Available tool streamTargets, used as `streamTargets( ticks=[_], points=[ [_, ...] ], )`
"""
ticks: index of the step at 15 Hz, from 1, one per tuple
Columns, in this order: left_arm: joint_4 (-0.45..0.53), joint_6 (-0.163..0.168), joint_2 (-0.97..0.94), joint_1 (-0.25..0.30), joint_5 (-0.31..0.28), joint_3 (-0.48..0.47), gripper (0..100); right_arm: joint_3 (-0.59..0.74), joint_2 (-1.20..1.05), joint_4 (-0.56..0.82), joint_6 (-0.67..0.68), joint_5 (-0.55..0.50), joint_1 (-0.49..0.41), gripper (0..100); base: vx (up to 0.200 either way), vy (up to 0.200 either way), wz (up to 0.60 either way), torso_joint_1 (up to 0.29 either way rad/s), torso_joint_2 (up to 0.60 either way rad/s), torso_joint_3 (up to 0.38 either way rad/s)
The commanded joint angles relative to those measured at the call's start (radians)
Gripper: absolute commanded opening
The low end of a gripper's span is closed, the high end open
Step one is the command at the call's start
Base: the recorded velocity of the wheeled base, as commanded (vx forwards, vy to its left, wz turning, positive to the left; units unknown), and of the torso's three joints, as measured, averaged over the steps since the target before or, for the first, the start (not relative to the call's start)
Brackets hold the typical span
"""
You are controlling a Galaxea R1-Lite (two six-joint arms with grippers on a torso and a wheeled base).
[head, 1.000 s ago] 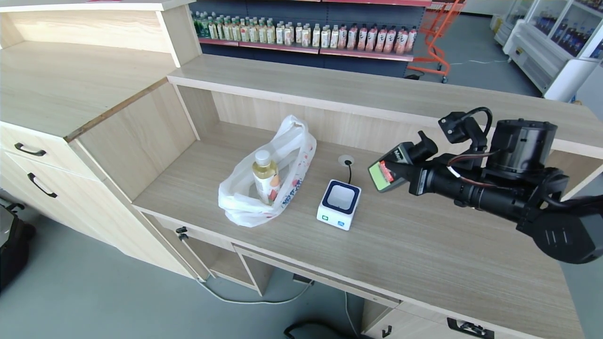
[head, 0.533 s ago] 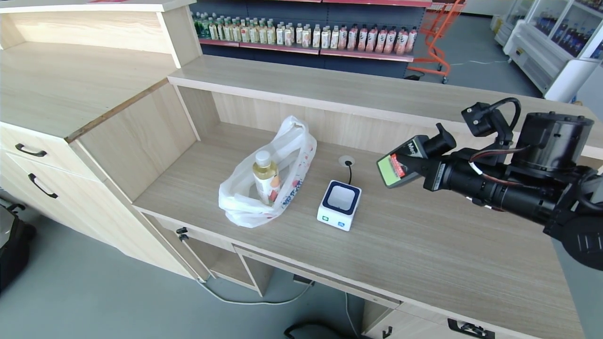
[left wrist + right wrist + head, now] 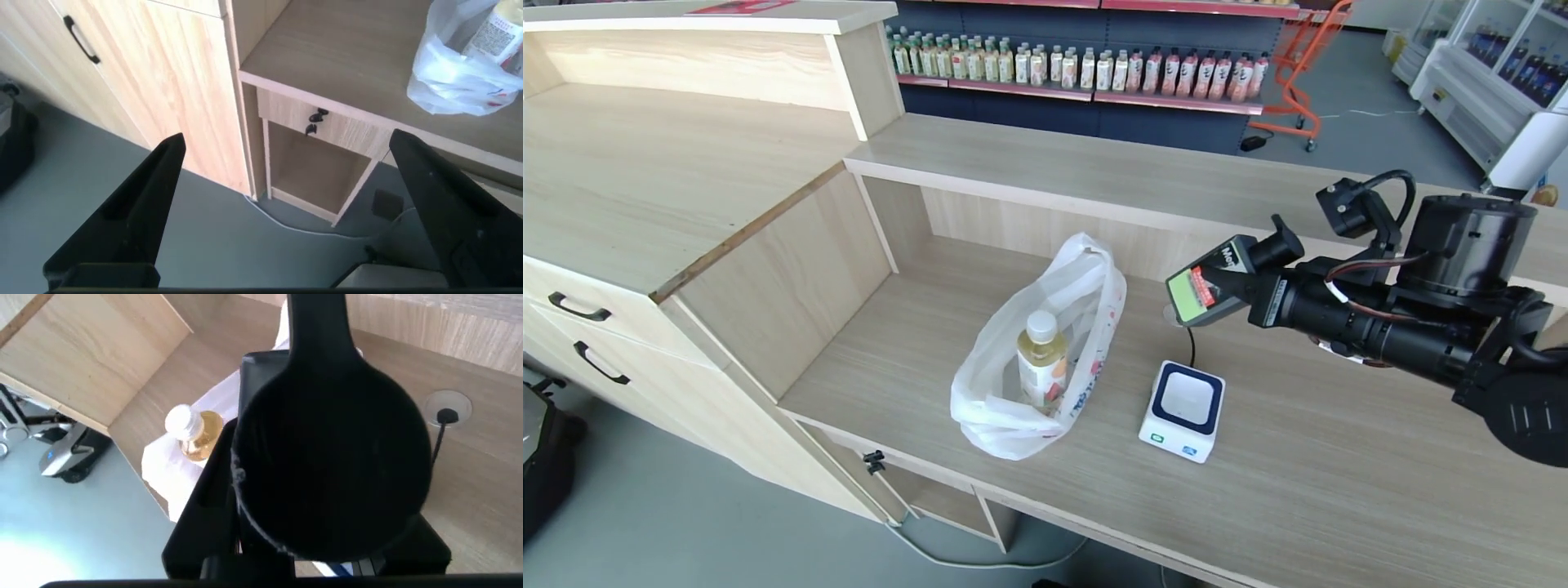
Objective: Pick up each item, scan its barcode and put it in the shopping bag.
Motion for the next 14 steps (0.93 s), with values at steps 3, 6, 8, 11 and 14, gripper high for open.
streamTargets(
  ticks=[3, 6, 8, 11, 14],
  points=[
    [0.000, -0.001, 0.000, 0.000, 0.000, 0.000, 100, -0.028, 0.091, 0.003, -0.002, -0.001, 0.040, 0, 0.067, 0.067, 0.00, 0.001, 0.00, 0.002],
    [0.000, -0.001, 0.000, 0.000, 0.000, 0.000, 100, -0.002, 0.131, 0.003, -0.032, -0.006, 0.069, 0, 0.000, 0.000, 0.00, 0.000, 0.00, 0.000],
    [0.000, -0.001, 0.000, 0.000, 0.000, 0.000, 100, 0.001, 0.159, 0.000, -0.086, -0.009, 0.070, 0, 0.000, 0.000, 0.00, 0.000, 0.00, 0.000],
    [0.000, -0.001, 0.000, 0.000, 0.000, 0.000, 100, -0.012, 0.262, -0.043, -0.206, -0.009, 0.049, 0, 0.000, 0.000, 0.00, 0.000, 0.00, 0.000],
    [0.000, -0.001, 0.000, 0.000, 0.000, 0.000, 100, -0.074, 0.360, -0.104, -0.229, -0.008, 0.047, 0, 0.000, 0.000, 0.00, 0.000, 0.00, 0.000]
  ],
)
